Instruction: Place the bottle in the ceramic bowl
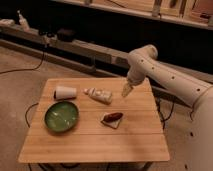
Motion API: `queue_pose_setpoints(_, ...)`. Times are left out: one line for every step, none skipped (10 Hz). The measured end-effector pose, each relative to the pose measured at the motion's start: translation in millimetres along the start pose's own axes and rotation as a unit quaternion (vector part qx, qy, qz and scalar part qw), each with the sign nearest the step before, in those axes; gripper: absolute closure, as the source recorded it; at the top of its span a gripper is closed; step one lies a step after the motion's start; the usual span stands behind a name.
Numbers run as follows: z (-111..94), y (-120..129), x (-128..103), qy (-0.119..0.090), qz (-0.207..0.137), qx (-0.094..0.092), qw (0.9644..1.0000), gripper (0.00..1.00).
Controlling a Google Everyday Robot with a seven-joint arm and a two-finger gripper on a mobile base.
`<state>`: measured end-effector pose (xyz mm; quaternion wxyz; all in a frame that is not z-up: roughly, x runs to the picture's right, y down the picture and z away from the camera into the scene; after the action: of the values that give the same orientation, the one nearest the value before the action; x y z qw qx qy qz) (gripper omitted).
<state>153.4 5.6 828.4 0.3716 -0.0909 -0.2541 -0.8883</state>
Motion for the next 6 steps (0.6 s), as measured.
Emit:
queue_pose_setpoints(6, -8, 16, 0.006, -0.048, 0.0, 0.9988, 0.2)
queue_pose_setpoints(12, -16, 30, 0.013, -0.085, 0.002, 0.9963, 0.2)
queue_pose_setpoints(18, -26, 50, 0.025, -0.13, 0.0, 0.9912, 0.2)
queue_pose_setpoints(21, -29, 58, 0.029, -0.151, -0.002, 0.9881, 0.2)
queue_pose_setpoints(22, -30, 60, 0.031, -0.157, -0.002, 0.9871, 0.2)
queue_pose_setpoints(21, -30, 60, 0.031, -0.157, -0.003, 0.9871, 0.2)
